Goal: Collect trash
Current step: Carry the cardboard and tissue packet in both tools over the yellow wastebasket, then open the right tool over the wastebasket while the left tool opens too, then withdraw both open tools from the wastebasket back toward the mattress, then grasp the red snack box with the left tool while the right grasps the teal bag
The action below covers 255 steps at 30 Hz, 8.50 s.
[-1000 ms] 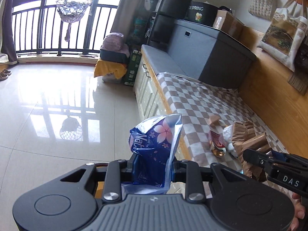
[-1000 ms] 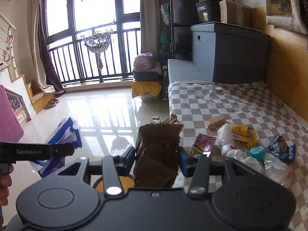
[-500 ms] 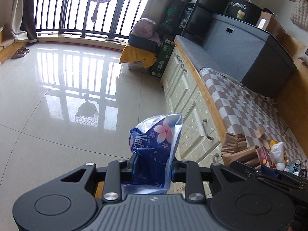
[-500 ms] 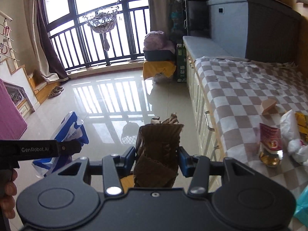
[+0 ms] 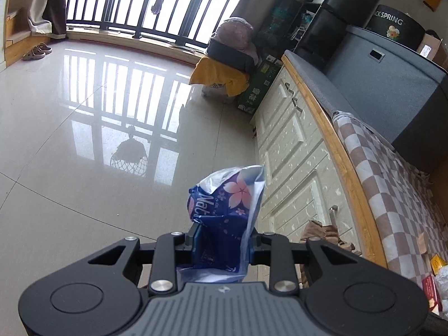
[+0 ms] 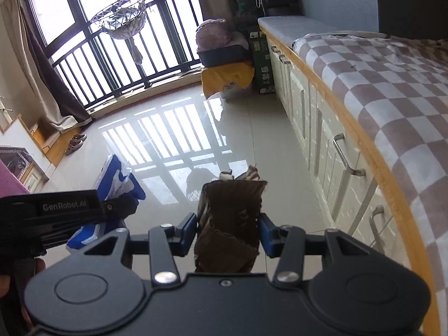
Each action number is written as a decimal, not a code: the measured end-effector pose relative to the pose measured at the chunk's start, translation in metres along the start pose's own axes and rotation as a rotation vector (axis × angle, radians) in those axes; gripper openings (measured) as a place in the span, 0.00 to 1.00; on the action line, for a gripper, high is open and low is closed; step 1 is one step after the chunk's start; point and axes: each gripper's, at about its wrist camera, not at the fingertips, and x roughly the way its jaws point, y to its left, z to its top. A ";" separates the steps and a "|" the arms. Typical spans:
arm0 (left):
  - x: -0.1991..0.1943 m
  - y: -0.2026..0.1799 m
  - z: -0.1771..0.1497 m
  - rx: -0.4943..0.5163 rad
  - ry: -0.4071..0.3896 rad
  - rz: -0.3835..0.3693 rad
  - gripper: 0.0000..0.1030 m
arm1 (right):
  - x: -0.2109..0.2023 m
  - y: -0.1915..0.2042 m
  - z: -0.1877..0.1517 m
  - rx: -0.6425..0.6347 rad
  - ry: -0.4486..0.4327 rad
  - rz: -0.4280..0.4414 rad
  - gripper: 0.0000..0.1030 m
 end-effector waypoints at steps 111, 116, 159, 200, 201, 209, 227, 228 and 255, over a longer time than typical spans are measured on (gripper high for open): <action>0.047 0.086 -0.136 0.245 0.440 0.265 1.00 | 0.074 -0.024 -0.139 -0.261 0.427 -0.142 0.98; 0.019 0.076 -0.131 0.242 0.382 0.256 1.00 | 0.043 -0.019 -0.125 -0.251 0.347 -0.146 0.98; -0.211 -0.090 -0.110 0.244 -0.170 -0.048 1.00 | -0.299 -0.092 -0.079 -0.258 -0.252 -0.289 1.00; -0.083 -0.319 -0.153 0.734 -0.058 -0.311 0.99 | -0.270 -0.256 -0.113 -0.167 -0.104 0.009 0.90; -0.078 -0.324 -0.154 0.746 -0.056 -0.305 0.98 | -0.271 -0.254 -0.120 -0.156 -0.102 -0.008 0.90; -0.029 -0.352 -0.158 0.809 -0.002 -0.169 0.81 | -0.286 -0.243 -0.140 -0.093 -0.156 -0.126 0.91; -0.048 -0.308 -0.188 0.864 0.082 -0.311 0.51 | -0.263 -0.257 -0.104 -0.018 -0.114 -0.050 0.86; -0.053 -0.304 -0.191 0.887 0.088 -0.328 0.51 | -0.260 -0.260 -0.103 0.001 -0.101 -0.045 0.84; -0.052 -0.313 -0.182 0.855 0.251 -0.273 0.51 | -0.283 -0.261 -0.125 0.081 -0.107 -0.186 0.50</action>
